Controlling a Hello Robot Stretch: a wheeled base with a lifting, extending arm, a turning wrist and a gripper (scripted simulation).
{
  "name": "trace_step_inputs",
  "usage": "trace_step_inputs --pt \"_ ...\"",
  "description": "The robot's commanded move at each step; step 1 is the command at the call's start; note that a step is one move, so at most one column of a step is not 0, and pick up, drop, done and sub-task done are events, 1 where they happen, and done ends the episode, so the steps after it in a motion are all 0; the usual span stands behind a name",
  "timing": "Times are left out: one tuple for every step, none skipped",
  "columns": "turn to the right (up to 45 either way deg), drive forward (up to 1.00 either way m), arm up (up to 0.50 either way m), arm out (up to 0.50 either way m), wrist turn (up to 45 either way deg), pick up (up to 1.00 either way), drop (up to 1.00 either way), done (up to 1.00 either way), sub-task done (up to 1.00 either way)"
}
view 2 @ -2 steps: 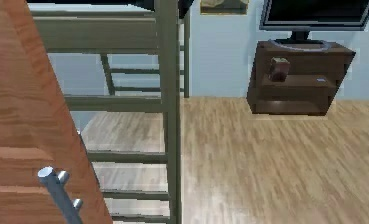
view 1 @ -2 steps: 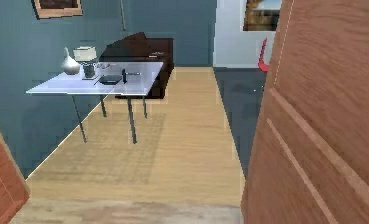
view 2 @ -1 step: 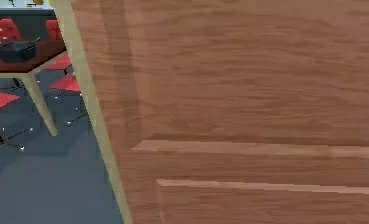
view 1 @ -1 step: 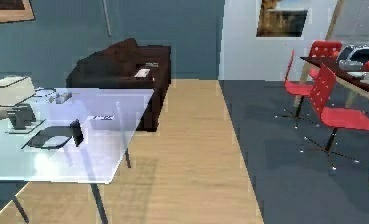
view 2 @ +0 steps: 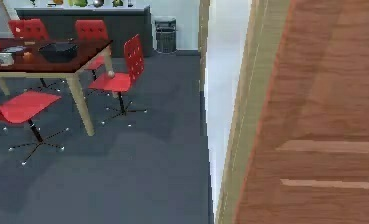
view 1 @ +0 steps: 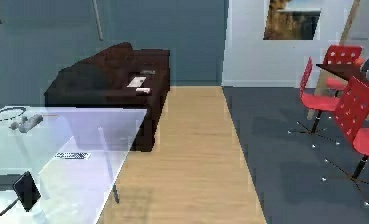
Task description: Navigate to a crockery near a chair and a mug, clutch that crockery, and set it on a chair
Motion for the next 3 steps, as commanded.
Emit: trace_step_inputs --pt "45.0 0.00 0.00 0.00 0.0 0.00 0.00 0.00 0.00" --pt "15.0 0.00 0.00 0.00 0.0 0.00 0.00 0.00 0.00" --pt "0.0 0.35 0.00 0.00 0.0 0.00 0.00 0.00 0.00"
